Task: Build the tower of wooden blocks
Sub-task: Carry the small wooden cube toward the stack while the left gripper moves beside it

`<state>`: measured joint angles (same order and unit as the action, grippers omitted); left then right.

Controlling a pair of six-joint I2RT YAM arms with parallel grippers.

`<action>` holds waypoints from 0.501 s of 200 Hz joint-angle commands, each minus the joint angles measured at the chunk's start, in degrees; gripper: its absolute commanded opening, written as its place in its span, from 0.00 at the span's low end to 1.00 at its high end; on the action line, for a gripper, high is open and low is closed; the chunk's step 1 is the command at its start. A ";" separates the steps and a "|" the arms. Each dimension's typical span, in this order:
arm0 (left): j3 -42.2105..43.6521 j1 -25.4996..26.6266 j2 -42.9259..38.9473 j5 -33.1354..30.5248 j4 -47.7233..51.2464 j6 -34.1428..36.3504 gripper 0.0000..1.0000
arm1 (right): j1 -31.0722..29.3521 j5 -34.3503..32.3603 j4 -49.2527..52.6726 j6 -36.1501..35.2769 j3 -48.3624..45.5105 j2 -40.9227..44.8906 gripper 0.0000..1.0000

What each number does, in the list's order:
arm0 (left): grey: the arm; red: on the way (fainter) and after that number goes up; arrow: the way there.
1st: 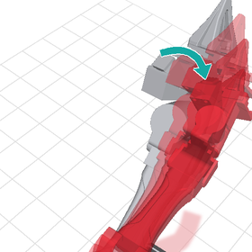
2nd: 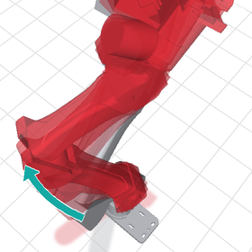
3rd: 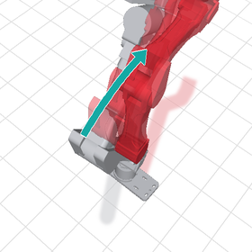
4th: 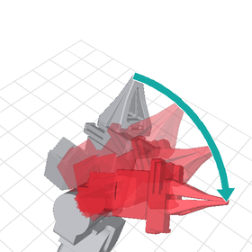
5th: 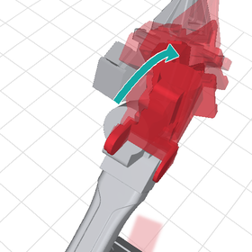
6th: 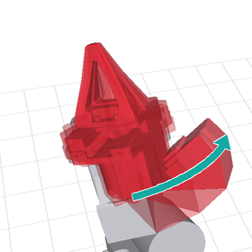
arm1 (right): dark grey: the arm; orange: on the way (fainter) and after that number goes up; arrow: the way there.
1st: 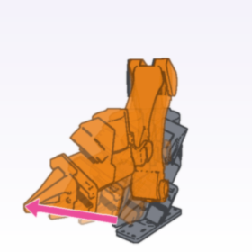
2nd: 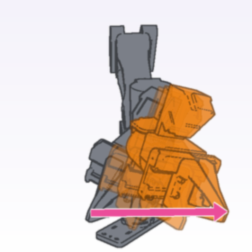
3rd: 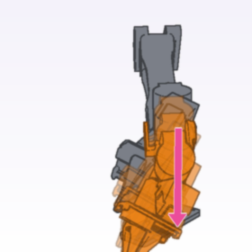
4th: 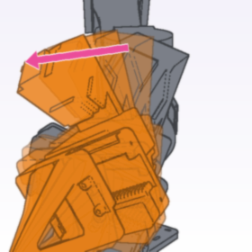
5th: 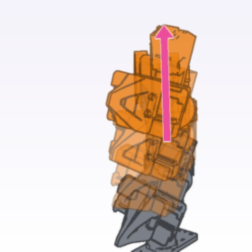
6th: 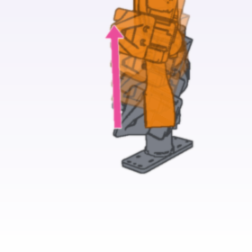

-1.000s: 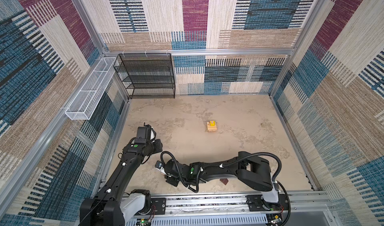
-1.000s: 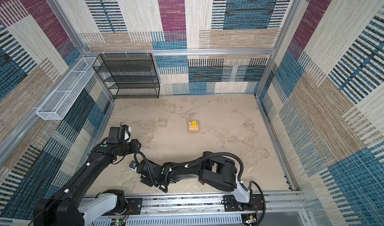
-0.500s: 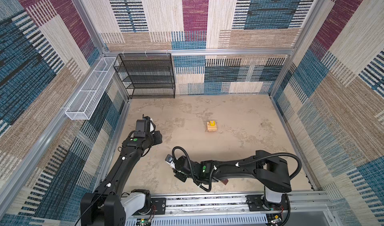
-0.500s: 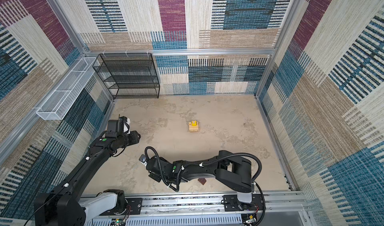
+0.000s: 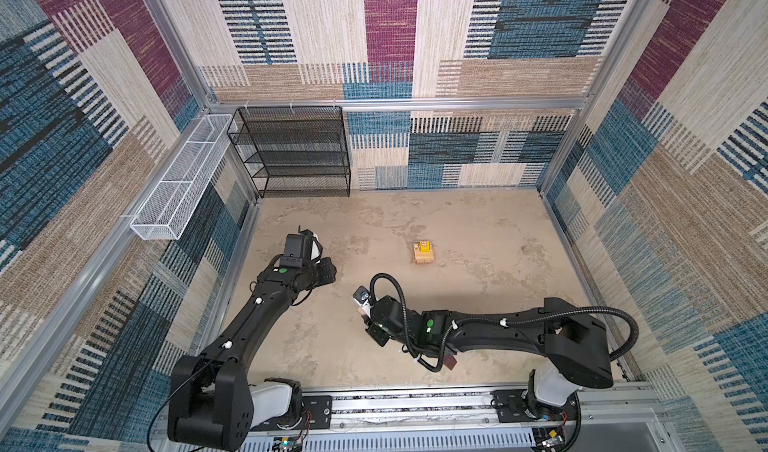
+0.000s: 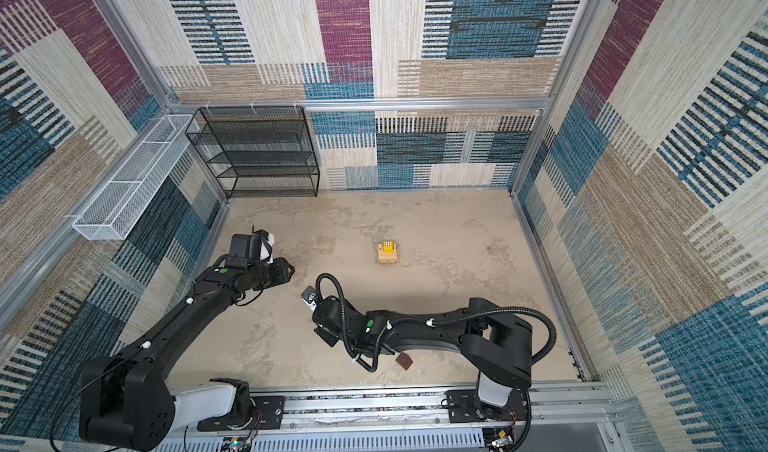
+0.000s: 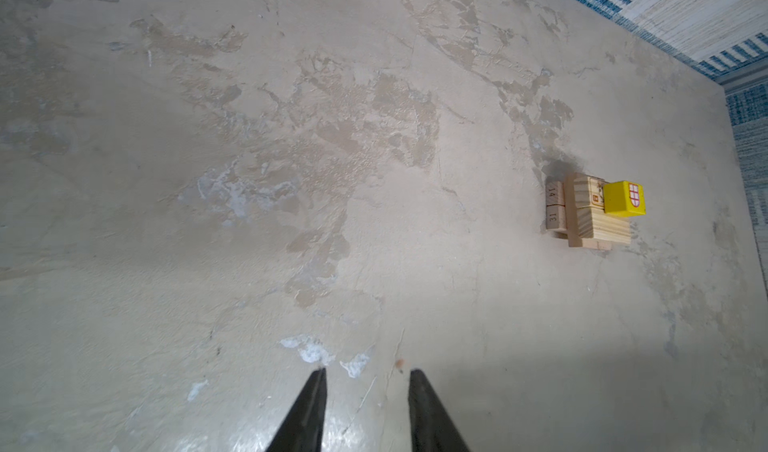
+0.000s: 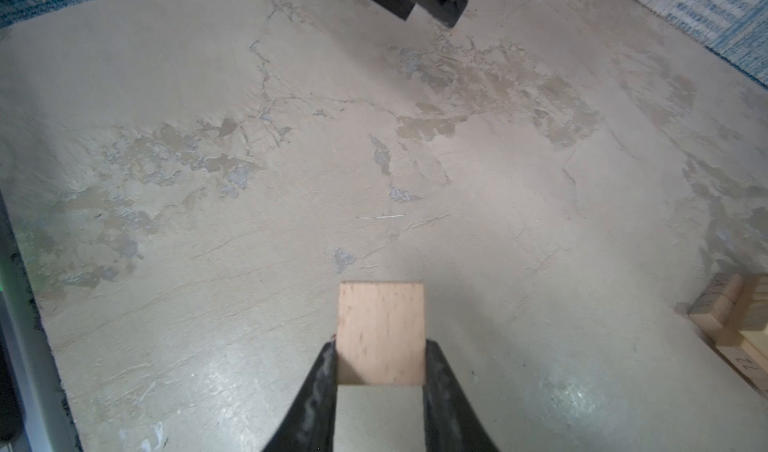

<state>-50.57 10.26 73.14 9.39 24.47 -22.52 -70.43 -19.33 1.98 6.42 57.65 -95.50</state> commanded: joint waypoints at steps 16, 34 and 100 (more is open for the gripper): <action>-5.89 4.08 4.69 0.62 -2.49 1.99 0.38 | 2.05 -3.49 -1.18 2.91 -1.83 3.98 0.00; -10.40 6.72 7.67 0.89 -2.33 3.76 0.38 | 3.35 -4.46 -0.51 4.30 -2.44 5.97 0.00; -21.96 12.22 13.05 1.03 -1.33 8.87 0.38 | 7.94 -7.88 4.99 9.90 -4.14 13.14 0.00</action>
<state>-70.04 21.85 85.38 9.58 23.40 -17.19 -63.70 -24.49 4.56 13.26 54.02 -84.42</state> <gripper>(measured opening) 0.385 0.316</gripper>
